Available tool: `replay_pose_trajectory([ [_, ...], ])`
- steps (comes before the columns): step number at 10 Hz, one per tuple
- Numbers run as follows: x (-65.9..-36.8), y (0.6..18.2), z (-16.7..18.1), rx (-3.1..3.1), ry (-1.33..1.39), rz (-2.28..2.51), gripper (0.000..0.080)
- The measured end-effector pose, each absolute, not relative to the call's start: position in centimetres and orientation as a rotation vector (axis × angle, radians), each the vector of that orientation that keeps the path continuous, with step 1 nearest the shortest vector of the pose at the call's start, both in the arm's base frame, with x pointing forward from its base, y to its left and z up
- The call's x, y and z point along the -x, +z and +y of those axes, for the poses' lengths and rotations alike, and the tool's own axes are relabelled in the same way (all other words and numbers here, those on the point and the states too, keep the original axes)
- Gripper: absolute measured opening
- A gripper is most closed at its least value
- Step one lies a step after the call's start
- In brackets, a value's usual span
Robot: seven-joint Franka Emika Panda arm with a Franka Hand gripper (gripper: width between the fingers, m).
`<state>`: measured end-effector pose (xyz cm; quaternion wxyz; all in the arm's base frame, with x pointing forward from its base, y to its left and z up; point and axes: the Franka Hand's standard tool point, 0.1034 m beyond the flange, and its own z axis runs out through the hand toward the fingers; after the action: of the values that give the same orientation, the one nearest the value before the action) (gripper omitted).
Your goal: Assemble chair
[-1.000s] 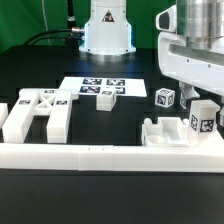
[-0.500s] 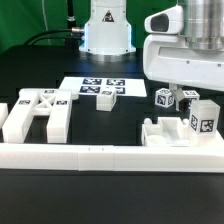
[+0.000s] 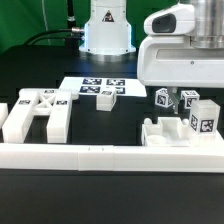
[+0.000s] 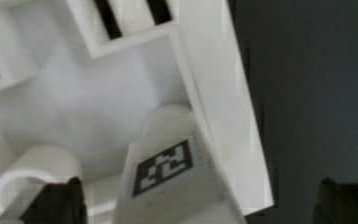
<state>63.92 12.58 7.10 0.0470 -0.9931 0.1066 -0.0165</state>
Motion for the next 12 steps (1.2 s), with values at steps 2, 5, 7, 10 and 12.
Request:
replay_pose_trajectory([
  [2,-63.94,7.08,12.43,3.045,-0.058,0.145,0.0649],
  [5,-63.96,7.02,12.17,3.049,-0.069,-0.054,0.0649],
  [7,-64.00,7.02,11.95,3.050,-0.069,-0.048,0.0412],
  [10,-64.03,7.02,11.85,3.050,-0.067,0.009,0.0286],
  [12,-64.04,7.03,11.89,3.042,-0.062,0.170,0.0286],
])
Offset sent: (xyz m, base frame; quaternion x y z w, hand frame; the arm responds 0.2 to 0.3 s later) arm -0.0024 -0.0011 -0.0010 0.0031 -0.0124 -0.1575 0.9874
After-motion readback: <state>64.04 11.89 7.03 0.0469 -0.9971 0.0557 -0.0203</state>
